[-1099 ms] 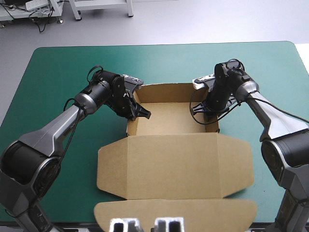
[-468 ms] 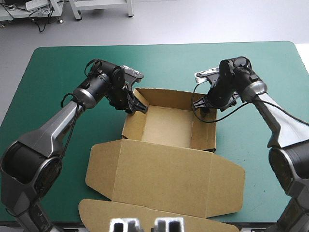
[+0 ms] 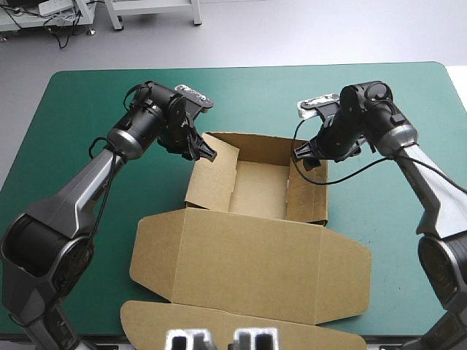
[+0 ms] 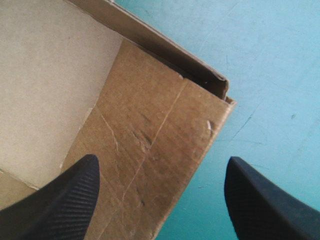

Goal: Fold the box

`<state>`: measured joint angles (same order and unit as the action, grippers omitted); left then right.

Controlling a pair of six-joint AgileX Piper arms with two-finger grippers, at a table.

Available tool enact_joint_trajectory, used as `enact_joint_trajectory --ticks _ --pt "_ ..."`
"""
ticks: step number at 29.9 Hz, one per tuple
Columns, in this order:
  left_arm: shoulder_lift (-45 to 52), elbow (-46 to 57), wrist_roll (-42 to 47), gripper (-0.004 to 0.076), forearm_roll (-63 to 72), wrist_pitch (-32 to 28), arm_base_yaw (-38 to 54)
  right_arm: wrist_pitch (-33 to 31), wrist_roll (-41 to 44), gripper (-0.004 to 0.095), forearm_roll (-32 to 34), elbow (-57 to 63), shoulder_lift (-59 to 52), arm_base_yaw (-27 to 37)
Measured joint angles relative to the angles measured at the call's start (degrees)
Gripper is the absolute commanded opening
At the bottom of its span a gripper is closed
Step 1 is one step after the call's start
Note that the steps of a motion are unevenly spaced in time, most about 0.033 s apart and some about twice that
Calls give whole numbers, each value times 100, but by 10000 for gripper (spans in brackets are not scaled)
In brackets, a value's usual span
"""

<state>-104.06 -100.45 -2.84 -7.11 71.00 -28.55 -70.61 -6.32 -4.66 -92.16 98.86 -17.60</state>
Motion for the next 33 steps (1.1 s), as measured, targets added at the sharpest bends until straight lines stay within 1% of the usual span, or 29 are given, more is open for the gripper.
enact_joint_trajectory --ticks 8,10,12,14,16,17,20,25,28,33 --pt "-4 -817 -7 317 -57 19 0 -7 -32 656 -12 -39 -266 0" --pt "-4 -1035 -29 294 -57 38 0 -10 -32 656 -12 -39 -294 0" --pt "38 -1154 -110 239 -51 38 0 -21 -32 656 -12 -39 -323 0" --pt "153 -1177 -251 139 -26 69 0 -27 -27 656 -12 -39 -376 0" --pt "313 -1177 -396 17 -1 69 0 -27 -27 656 -33 -39 -461 0" --pt "425 -1177 -509 -9 6 69 0 -27 -21 656 -46 -39 -519 0" --pt "805 -1177 -823 -6 6 69 0 -43 -11 656 -73 -39 -706 0" --pt "1545 -1054 -947 -7 6 69 0 -45 -2 656 -79 47 -871 0" --pt "2017 -550 -988 -7 6 69 0 -45 32 656 -124 255 -882 0" --pt "2846 831 -920 -7 -12 69 0 -39 80 656 -218 838 -882 0"
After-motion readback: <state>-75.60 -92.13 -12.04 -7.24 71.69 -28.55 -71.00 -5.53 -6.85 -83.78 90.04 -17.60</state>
